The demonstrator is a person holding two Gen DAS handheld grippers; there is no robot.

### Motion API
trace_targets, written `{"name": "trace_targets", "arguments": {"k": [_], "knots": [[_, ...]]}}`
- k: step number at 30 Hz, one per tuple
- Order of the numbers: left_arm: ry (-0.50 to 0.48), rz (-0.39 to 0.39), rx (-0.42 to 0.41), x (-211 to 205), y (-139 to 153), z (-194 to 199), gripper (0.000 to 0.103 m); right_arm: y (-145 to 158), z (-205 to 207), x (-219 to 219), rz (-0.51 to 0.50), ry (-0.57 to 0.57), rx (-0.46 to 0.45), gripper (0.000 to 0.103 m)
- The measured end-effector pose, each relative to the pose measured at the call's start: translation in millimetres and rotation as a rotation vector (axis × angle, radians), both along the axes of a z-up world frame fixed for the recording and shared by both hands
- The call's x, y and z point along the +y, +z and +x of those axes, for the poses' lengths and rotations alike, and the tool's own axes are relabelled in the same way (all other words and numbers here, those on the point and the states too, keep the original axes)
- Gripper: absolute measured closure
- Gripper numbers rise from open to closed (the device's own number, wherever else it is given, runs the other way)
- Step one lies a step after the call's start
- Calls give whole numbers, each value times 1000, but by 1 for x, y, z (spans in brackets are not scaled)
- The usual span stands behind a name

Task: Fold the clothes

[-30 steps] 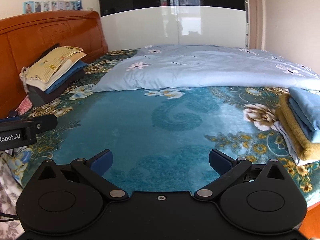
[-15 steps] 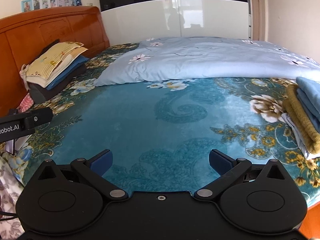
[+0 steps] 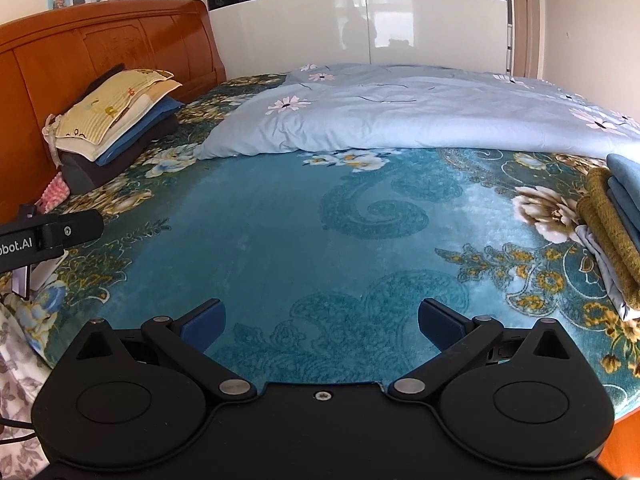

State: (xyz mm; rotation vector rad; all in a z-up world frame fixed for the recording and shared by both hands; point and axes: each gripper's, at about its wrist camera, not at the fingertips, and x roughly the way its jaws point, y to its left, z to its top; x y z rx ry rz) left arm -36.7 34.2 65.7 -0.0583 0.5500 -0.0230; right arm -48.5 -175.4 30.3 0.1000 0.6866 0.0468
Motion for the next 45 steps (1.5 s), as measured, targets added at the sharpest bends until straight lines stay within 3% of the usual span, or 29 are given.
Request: {"name": "trace_targets", "arguments": {"k": [11,31,45], "knots": [[-2,-30,42,9,-5,4,0,-1,1,5,-8,5,10,1],[0,-5,74,-1,-11,5,0,-5,2,4,-5,3,22,1],[-28,35,151,-12,-26,10,0,-6,0,-1,-16,-6,40,1]]}}
